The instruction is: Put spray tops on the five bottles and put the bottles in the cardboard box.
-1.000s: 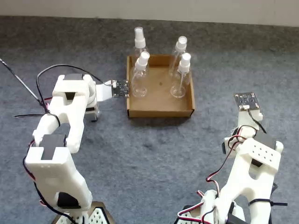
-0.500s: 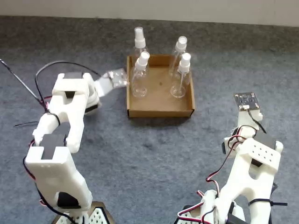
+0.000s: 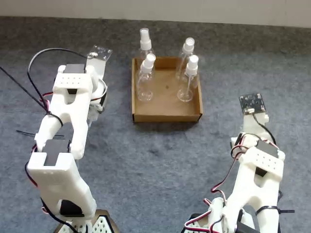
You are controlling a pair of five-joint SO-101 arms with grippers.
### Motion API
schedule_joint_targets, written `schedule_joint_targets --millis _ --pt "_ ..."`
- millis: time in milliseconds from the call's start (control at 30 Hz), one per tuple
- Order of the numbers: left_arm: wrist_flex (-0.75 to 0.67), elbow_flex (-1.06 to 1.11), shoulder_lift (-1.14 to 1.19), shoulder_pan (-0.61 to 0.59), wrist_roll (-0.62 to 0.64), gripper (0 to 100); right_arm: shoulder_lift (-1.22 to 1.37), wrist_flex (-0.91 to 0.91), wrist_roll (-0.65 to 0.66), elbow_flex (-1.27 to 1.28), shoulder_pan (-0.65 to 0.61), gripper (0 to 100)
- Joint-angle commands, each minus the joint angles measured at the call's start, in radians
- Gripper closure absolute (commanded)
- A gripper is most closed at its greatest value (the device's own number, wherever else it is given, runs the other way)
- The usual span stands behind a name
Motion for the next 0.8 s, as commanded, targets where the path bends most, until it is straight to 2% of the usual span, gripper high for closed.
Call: schedule_joint_targets --millis 0,100,233,433,533,700,767 --pt "0.003 -0.042 -0.005 0.019 0.091 97 0.001 -0.041 0.011 0.019 -0.013 99.5" --pt "0.003 -0.041 -0.005 0.015 0.083 97 0.001 -0.041 0.011 0.035 -0.005 99.5" --pt "0.003 -0.047 -0.007 -0.013 -0.064 97 -0.01 -0.041 0.011 0.051 0.008 99.5" --pt "0.003 -0.068 -0.019 -0.042 -0.057 97 -0.021 -0.041 0.011 0.081 0.001 99.5" --pt "0.032 -0.199 -0.047 -0.041 -0.054 97 -0.084 -0.041 -0.023 0.088 -0.025 99.5" --pt "0.195 -0.469 -0.148 -0.041 0.034 97 -0.291 -0.038 -0.245 -0.022 -0.156 99.5" --pt "0.259 -0.561 -0.196 -0.035 0.046 97 -0.375 -0.038 -0.233 -0.048 -0.226 99.5"
